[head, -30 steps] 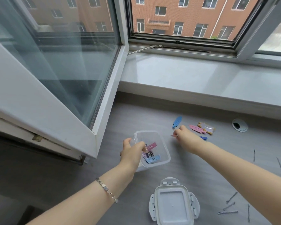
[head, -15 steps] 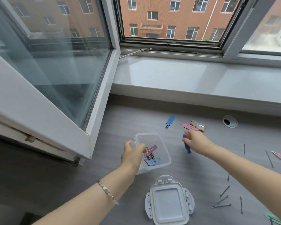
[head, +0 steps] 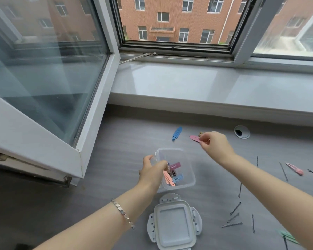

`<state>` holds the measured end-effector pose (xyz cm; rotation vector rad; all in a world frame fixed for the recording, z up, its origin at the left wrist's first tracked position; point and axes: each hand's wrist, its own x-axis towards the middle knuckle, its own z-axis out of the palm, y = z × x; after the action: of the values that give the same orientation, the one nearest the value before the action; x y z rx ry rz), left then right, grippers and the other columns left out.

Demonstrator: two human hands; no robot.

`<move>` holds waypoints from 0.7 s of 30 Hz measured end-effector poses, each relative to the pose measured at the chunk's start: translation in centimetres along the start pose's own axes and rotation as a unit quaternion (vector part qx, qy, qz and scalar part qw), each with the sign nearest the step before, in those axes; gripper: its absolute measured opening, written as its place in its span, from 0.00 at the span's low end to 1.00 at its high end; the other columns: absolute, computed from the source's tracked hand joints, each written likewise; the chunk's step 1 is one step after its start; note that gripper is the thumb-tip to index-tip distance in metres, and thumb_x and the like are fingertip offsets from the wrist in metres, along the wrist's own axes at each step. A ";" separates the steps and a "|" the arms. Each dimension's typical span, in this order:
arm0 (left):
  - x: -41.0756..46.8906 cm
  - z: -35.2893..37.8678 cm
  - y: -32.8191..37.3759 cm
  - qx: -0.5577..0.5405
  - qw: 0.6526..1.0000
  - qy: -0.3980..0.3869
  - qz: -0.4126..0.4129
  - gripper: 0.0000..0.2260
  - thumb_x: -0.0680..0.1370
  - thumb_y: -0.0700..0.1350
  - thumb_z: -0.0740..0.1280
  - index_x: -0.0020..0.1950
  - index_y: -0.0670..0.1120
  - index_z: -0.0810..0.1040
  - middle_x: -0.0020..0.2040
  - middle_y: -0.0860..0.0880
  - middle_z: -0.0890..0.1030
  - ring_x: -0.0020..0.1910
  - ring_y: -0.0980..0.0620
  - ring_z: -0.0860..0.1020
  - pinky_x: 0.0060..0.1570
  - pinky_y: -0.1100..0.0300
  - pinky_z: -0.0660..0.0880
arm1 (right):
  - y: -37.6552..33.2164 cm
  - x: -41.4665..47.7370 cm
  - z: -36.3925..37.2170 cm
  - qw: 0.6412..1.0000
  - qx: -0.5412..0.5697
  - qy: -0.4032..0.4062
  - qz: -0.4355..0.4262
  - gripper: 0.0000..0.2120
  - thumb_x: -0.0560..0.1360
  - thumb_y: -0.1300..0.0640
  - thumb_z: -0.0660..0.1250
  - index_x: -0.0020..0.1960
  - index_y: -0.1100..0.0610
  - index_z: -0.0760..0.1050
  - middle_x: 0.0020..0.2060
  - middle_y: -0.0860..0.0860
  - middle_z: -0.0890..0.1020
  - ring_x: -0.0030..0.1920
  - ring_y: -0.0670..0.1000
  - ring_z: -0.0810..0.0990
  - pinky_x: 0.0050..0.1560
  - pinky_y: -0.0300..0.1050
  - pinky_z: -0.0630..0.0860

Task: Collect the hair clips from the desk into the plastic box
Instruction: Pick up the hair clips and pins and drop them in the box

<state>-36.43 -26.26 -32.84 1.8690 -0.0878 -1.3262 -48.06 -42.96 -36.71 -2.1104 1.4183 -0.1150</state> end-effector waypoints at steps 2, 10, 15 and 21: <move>0.0 0.7 0.2 -0.002 1.000 0.006 -0.002 0.38 0.59 0.48 0.61 0.71 0.51 0.64 0.66 0.41 0.72 0.57 0.45 0.74 0.51 0.54 0.70 | 1.8 2.2 0.6 0.996 -0.081 -0.032 0.012 0.13 0.75 0.61 0.63 0.58 0.59 0.77 0.59 0.59 0.76 0.61 0.60 0.73 0.60 0.50 0.72; 0.6 2.3 0.4 0.005 0.999 0.030 -0.024 0.40 0.58 0.48 0.62 0.72 0.52 0.63 0.65 0.41 0.73 0.64 0.40 0.73 0.65 0.41 0.71 | 3.1 4.7 3.0 0.937 -0.327 -0.041 -0.115 0.12 0.67 0.62 0.73 0.48 0.64 0.76 0.44 0.61 0.79 0.44 0.61 0.79 0.31 0.46 0.74; 0.4 2.3 1.0 0.004 0.998 0.046 -0.033 0.38 0.61 0.48 0.62 0.73 0.52 0.63 0.65 0.41 0.73 0.63 0.42 0.73 0.65 0.44 0.71 | 3.0 5.0 1.7 0.942 -0.300 0.006 -0.150 0.10 0.68 0.63 0.72 0.46 0.63 0.76 0.40 0.61 0.82 0.40 0.61 0.82 0.33 0.48 0.78; 1.1 2.1 1.5 -0.012 0.998 0.050 -0.023 0.31 0.70 0.43 0.64 0.74 0.50 0.62 0.62 0.42 0.75 0.55 0.45 0.77 0.58 0.50 0.75 | -2.4 0.6 -1.0 0.988 0.093 -0.004 -0.124 0.07 0.72 0.59 0.67 0.50 0.57 0.79 0.43 0.53 0.86 0.41 0.56 0.84 0.46 0.51 0.81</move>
<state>-37.03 -29.00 -32.93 1.9237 0.0230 -1.2569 -46.24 -43.26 -34.79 -2.1181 1.0889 -0.3227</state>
